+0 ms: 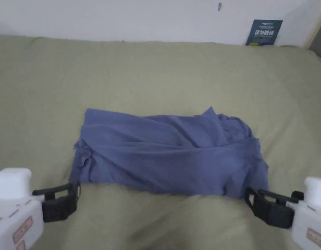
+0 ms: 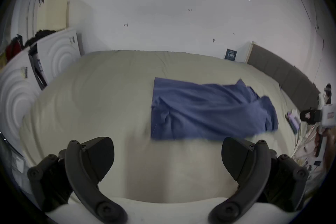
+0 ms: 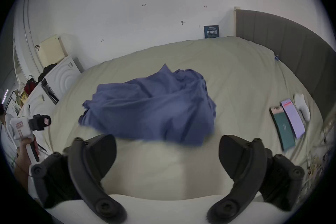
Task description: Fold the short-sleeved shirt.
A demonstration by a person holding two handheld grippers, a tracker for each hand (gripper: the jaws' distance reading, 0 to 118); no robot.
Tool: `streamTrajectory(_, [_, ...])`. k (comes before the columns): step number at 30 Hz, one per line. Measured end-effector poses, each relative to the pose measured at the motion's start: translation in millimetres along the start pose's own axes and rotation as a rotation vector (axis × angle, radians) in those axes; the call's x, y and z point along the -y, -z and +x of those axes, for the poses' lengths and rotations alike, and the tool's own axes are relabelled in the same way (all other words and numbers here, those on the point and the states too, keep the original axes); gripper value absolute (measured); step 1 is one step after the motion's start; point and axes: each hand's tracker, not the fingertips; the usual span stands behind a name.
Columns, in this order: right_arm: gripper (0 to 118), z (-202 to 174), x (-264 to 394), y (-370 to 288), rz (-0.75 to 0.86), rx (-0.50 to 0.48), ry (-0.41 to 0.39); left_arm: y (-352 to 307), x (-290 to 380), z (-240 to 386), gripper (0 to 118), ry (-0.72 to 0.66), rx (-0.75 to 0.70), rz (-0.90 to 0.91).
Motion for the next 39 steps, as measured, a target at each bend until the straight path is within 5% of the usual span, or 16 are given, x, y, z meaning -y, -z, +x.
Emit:
streamTrajectory(1, [109, -4, 16, -11, 0.007, -0.010, 0.015, -9, 11, 1, 114, 0.028, -0.024, -0.008])
streamTrajectory(2, [89, -8, 30, -19, 0.019, -0.018, 0.038, -10, 26, -1, 105, 0.032, -0.034, -0.031])
streamTrajectory(3, [49, -13, 43, -23, 0.021, -0.003, 0.049, -15, 34, -1, 72, 0.031, -0.034, -0.039])
streamTrajectory(4, [0, -17, 51, -23, -0.005, 0.073, 0.036, -13, 38, 2, 0, 0.048, -0.055, -0.050])
streamTrajectory(5, [0, -18, 62, -26, 0.011, 0.062, 0.035, -16, 41, -1, 0, 0.073, -0.131, -0.128])
streamTrajectory(11, [0, -20, 74, -34, 0.000, 0.043, 0.064, 23, 28, -11, 1, -0.057, -0.008, -0.137])
streamTrajectory(12, [0, -20, 73, -33, -0.005, 0.044, 0.070, 37, 20, -13, 20, -0.063, -0.014, -0.145])
streamTrajectory(13, [0, -19, 72, -30, -0.013, 0.043, 0.075, 55, 10, -18, 78, -0.043, -0.041, -0.150])
streamTrajectory(14, [0, -20, 72, -28, -0.014, 0.046, 0.077, 78, 4, -23, 118, -0.055, -0.070, -0.187])
streamTrajectory(21, [0, -17, 62, -22, -0.034, 0.062, 0.101, 192, -12, -29, 112, -0.067, -0.098, -0.303])
streamTrajectory(25, [0, -11, 59, -20, -0.046, 0.076, 0.117, 227, -5, 3, 107, 0.082, -0.177, -0.407])
streamTrajectory(27, [0, -8, 57, -16, -0.057, 0.085, 0.121, 213, -14, 18, 86, 0.147, -0.204, -0.320])
streamTrajectory(28, [0, -6, 56, -14, -0.063, 0.093, 0.123, 210, -16, 21, 37, 0.139, -0.180, -0.330])
streamTrajectory(29, [0, -3, 56, -12, -0.069, 0.095, 0.131, 207, -16, 19, 37, 0.088, -0.069, -0.341])
streamTrajectory(31, [0, 4, 53, -6, -0.076, 0.093, 0.145, 206, -17, 12, 8, -0.029, 0.009, -0.369])
streamTrajectory(39, [4, 25, 18, 41, -0.098, 0.113, 0.105, 164, -41, -15, 9, -0.192, 0.077, -0.228])
